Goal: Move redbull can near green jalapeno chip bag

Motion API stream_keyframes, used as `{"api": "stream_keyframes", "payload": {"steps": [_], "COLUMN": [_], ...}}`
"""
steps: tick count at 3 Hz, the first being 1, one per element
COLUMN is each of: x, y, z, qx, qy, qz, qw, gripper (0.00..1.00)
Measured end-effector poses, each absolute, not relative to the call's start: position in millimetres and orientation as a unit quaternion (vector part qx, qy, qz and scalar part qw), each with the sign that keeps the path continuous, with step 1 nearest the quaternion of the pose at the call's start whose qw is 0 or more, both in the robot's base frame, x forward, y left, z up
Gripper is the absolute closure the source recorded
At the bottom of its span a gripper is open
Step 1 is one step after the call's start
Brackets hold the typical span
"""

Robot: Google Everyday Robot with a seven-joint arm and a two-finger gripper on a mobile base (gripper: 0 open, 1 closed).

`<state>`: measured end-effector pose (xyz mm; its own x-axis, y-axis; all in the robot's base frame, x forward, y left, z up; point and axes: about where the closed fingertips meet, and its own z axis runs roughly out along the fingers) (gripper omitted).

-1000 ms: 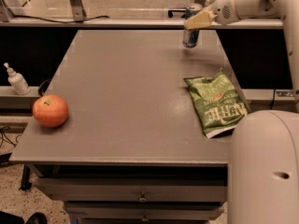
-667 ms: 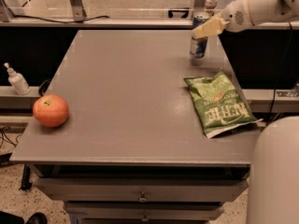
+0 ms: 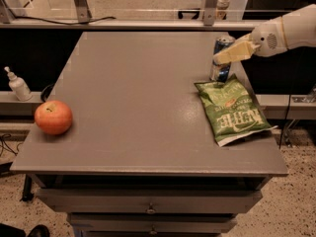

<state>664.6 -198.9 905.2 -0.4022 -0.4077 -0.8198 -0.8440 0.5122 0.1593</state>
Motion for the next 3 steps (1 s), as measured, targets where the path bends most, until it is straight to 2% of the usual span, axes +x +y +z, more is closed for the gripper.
{"api": "stream_keyframes", "payload": {"steps": [1, 3], "x": [636, 621], "y": [-198, -196], "z": [901, 898], "qx": [-0.402, -0.401], "qy": [0.781, 0.779], "qz": [0.309, 0.319], "qw": [0.366, 0.362], "gripper": [0.81, 0.35]}}
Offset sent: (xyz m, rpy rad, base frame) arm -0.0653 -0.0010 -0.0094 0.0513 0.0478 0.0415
